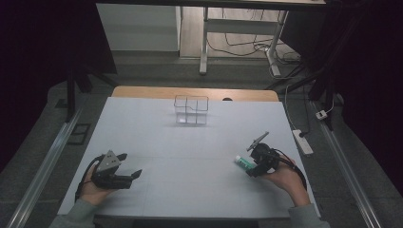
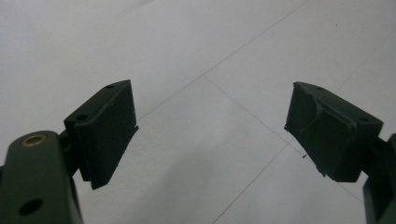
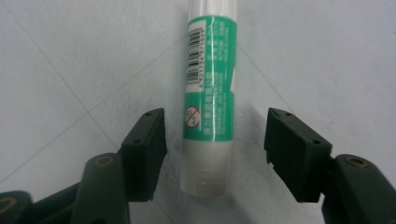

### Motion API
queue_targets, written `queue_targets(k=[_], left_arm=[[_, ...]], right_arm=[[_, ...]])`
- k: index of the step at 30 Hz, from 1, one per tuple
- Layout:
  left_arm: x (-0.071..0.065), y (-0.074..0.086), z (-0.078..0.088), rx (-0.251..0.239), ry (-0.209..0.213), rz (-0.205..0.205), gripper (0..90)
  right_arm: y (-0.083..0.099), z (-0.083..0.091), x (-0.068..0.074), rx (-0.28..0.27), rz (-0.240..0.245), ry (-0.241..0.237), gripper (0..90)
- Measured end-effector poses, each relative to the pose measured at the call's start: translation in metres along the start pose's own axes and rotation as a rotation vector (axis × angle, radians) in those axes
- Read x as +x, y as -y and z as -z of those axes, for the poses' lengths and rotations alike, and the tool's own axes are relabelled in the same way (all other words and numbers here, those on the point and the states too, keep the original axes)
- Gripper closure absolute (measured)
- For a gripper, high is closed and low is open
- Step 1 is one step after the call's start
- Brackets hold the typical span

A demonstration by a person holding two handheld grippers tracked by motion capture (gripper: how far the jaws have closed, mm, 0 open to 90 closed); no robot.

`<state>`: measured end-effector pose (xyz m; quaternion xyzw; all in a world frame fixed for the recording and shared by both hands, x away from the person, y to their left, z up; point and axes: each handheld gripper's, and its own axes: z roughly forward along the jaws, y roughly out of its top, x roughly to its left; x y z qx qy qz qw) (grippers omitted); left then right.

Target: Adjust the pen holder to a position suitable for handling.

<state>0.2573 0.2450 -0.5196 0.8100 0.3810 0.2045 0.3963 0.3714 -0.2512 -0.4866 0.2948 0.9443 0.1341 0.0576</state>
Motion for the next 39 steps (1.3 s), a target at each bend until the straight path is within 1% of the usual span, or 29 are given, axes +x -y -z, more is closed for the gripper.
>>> queue_targets(k=[3, 6, 7, 8, 11, 14, 17, 18, 19, 25, 27, 29, 31, 34, 39], left_arm=[[0.0, 0.0, 0.0, 0.0, -0.002, 0.002, 16.0], [0.0, 0.0, 0.0, 0.002, -0.002, 0.0, 16.0], [0.0, 0.0, 0.0, 0.002, -0.002, -0.001, 16.0], [0.0, 0.0, 0.0, 0.002, -0.002, -0.002, 15.9], [0.0, 0.0, 0.0, 0.003, -0.002, -0.003, 15.8], [0.0, 0.0, 0.0, 0.003, -0.002, -0.003, 15.9], [0.0, 0.0, 0.0, 0.002, -0.002, -0.003, 15.8], [0.0, 0.0, 0.0, 0.002, -0.002, -0.003, 15.9], [0.0, 0.0, 0.0, 0.002, -0.002, -0.003, 15.9], [-0.001, 0.0, 0.001, -0.006, -0.004, -0.005, 17.0], [-0.001, 0.0, 0.001, -0.006, -0.007, -0.008, 17.1], [-0.002, 0.0, 0.001, -0.009, -0.021, -0.016, 17.1], [-0.003, -0.001, 0.002, -0.014, -0.028, -0.023, 16.9], [-0.003, -0.001, 0.002, -0.011, -0.024, -0.026, 16.9], [-0.004, -0.002, 0.002, -0.017, -0.022, -0.029, 17.6]], right_arm=[[0.0, 0.0, 0.001, 0.012, 0.008, 0.0, 47.0], [0.0, -0.002, 0.001, 0.029, 0.008, -0.003, 56.5], [0.0, -0.002, 0.001, 0.029, 0.008, -0.003, 56.5], [0.001, -0.003, 0.002, 0.039, 0.014, -0.007, 61.0], [0.0, -0.003, 0.003, 0.044, 0.019, -0.002, 62.9], [0.0, -0.003, 0.003, 0.046, 0.02, -0.002, 63.7], [0.0, -0.002, 0.003, 0.045, 0.031, 0.009, 63.9], [0.0, -0.001, 0.003, 0.038, 0.029, 0.018, 64.0], [0.0, 0.0, 0.003, 0.032, 0.029, 0.013, 64.0], [0.0, 0.007, 0.004, -0.028, 0.032, 0.022, 64.1], [0.0, 0.009, 0.004, -0.037, 0.029, 0.02, 64.1], [-0.001, 0.011, 0.003, -0.054, 0.024, 0.012, 64.1], [0.0, 0.012, 0.003, -0.061, 0.023, 0.014, 64.1], [0.0, 0.013, 0.002, -0.065, 0.017, 0.009, 64.1], [0.0, 0.013, 0.003, -0.072, 0.023, -0.001, 64.1]])
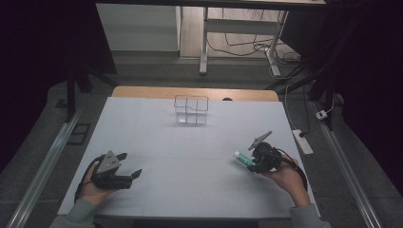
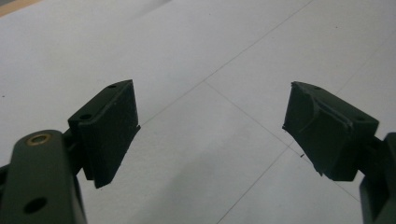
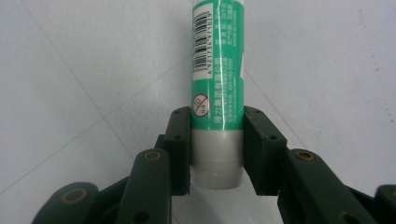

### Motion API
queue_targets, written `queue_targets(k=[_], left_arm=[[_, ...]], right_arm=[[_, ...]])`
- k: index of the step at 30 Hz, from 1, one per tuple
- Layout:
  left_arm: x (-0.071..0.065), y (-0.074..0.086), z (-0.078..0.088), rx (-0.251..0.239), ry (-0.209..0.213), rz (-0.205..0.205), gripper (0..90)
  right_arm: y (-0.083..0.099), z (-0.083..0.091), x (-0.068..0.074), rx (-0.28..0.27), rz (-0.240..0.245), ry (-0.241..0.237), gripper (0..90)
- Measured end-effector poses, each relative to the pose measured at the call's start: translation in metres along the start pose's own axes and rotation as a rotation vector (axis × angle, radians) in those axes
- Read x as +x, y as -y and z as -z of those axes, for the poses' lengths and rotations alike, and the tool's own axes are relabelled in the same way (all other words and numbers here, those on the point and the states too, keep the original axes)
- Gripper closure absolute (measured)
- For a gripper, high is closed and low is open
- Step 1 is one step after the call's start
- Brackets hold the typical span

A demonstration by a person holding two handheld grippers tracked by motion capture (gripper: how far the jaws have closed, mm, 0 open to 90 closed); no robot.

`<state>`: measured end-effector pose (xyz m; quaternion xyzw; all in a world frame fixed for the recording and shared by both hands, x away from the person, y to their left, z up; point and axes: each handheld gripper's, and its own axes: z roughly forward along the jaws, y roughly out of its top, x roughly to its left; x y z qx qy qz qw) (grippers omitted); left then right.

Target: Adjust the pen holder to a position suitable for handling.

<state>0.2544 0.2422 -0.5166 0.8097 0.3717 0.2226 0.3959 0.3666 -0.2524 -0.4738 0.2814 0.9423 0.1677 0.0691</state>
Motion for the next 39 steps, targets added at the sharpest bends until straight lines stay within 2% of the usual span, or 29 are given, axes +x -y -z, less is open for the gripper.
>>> queue_targets(k=[6, 16, 23, 33, 37, 39], left_arm=[[-0.005, -0.005, -0.002, -0.001, 0.003, -0.025, 17.6], [-0.018, -0.02, -0.009, 0.0, 0.035, -0.084, 18.4], [-0.024, -0.025, -0.015, 0.006, 0.066, -0.097, 19.8], [-0.033, -0.031, -0.022, 0.016, 0.076, -0.124, 19.8], [-0.035, -0.033, -0.024, 0.018, 0.075, -0.131, 19.9], [-0.036, -0.034, -0.025, 0.02, 0.073, -0.135, 19.9]], right_arm=[[-0.003, 0.002, 0.002, -0.024, 0.004, -0.023, 64.1], [-0.012, 0.007, 0.009, -0.085, 0.007, -0.06, 64.2], [-0.014, 0.009, 0.009, -0.137, -0.004, -0.088, 64.2], [-0.024, 0.01, 0.016, -0.169, 0.003, -0.106, 64.1], [-0.031, 0.011, 0.023, -0.195, 0.012, -0.147, 64.1], [-0.032, 0.011, 0.024, -0.198, 0.014, -0.152, 64.1]])
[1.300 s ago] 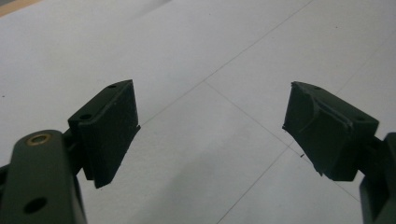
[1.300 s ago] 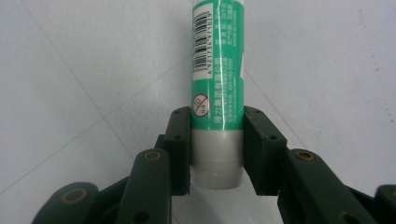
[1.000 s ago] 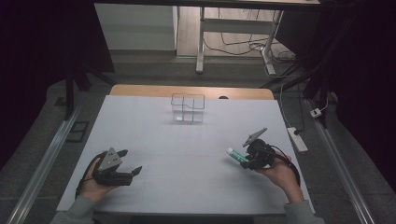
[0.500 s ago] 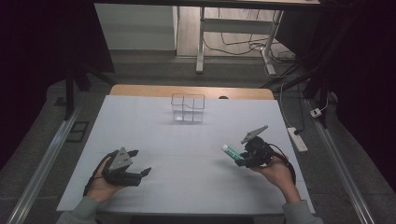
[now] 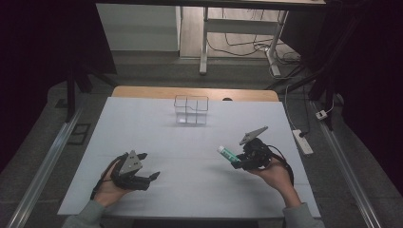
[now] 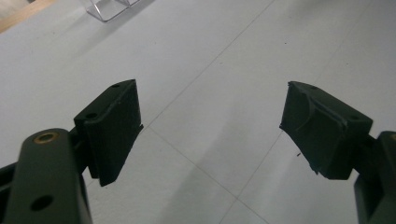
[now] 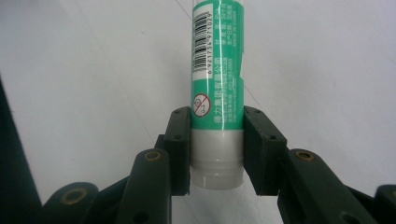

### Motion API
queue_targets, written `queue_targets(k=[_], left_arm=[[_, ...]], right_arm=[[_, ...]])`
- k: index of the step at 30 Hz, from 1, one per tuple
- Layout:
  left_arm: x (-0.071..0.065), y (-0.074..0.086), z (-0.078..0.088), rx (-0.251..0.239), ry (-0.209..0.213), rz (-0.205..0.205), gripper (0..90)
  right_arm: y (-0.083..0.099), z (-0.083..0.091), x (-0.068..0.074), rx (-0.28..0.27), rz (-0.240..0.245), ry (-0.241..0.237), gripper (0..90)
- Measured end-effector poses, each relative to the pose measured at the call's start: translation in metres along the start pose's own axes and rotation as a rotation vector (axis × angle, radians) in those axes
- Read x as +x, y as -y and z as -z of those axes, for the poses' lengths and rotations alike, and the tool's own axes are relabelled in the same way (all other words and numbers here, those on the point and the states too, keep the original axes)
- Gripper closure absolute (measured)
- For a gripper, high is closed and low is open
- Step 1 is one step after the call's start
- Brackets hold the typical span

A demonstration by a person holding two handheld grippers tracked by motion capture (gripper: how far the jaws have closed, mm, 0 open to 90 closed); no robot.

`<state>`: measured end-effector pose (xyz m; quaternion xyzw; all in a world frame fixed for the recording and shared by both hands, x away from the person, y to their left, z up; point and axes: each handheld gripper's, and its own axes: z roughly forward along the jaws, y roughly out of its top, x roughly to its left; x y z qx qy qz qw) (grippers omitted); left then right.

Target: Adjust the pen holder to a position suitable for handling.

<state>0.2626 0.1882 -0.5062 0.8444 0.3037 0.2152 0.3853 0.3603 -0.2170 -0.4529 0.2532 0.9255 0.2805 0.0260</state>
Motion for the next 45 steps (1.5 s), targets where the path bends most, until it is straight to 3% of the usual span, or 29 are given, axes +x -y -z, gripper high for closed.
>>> queue_targets(k=[6, 33, 45], left_arm=[[-0.002, -0.005, -0.003, 0.009, -0.005, 0.0, 21.0], [-0.018, -0.03, -0.021, 0.022, 0.017, -0.076, 22.8], [-0.029, -0.042, -0.031, 0.04, 0.034, -0.144, 21.3]], right_arm=[[-0.007, -0.004, 0.005, -0.001, 0.01, -0.006, 64.1], [-0.022, -0.025, 0.018, 0.028, 0.033, -0.054, 64.1], [-0.025, -0.034, 0.022, 0.044, 0.04, -0.078, 64.1]])
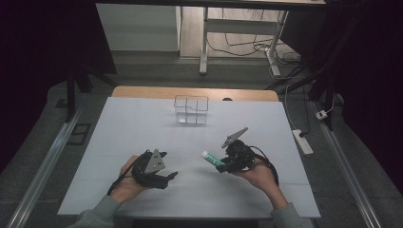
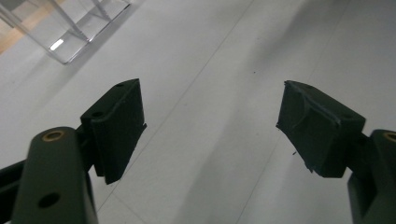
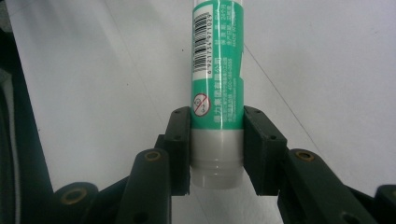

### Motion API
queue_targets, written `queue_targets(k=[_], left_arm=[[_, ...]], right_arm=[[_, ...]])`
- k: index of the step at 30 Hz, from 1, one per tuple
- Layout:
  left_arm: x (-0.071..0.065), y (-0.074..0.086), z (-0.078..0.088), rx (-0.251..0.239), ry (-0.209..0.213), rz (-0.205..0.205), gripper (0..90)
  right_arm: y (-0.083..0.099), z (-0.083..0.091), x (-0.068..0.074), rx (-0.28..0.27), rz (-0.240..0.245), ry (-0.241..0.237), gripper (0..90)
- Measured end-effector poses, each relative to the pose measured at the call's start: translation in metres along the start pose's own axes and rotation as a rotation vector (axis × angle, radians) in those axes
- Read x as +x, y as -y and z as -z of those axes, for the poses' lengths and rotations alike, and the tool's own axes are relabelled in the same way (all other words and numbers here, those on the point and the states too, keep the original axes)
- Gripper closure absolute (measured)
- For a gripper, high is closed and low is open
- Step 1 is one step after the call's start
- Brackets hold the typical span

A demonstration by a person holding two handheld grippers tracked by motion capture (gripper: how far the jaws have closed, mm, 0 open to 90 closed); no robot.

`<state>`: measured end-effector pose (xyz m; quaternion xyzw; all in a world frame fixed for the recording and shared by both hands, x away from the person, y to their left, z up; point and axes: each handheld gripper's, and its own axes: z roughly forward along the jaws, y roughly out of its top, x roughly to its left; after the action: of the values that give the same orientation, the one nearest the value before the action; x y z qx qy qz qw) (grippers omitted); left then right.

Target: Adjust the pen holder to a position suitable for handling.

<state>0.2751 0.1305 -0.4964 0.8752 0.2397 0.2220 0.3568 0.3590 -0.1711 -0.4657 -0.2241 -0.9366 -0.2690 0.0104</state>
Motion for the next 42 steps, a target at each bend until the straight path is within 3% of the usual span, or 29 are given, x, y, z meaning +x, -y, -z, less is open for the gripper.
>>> queue_targets(k=[9, 30, 38, 42], left_arm=[[-0.005, -0.01, -0.009, 0.005, 0.008, -0.043, 20.1], [-0.001, -0.016, -0.011, -0.003, 0.015, -0.051, 22.0], [-0.002, -0.021, -0.014, 0.003, 0.028, -0.094, 22.4], [-0.003, -0.023, -0.015, 0.003, 0.06, -0.126, 20.9]], right_arm=[[-0.006, -0.009, 0.003, 0.017, 0.003, -0.019, 64.1], [-0.03, -0.027, 0.012, 0.02, 0.009, -0.035, 64.1], [-0.037, -0.034, 0.011, 0.032, 0.016, -0.046, 64.1], [-0.042, -0.037, 0.012, 0.036, 0.027, -0.053, 64.1]])
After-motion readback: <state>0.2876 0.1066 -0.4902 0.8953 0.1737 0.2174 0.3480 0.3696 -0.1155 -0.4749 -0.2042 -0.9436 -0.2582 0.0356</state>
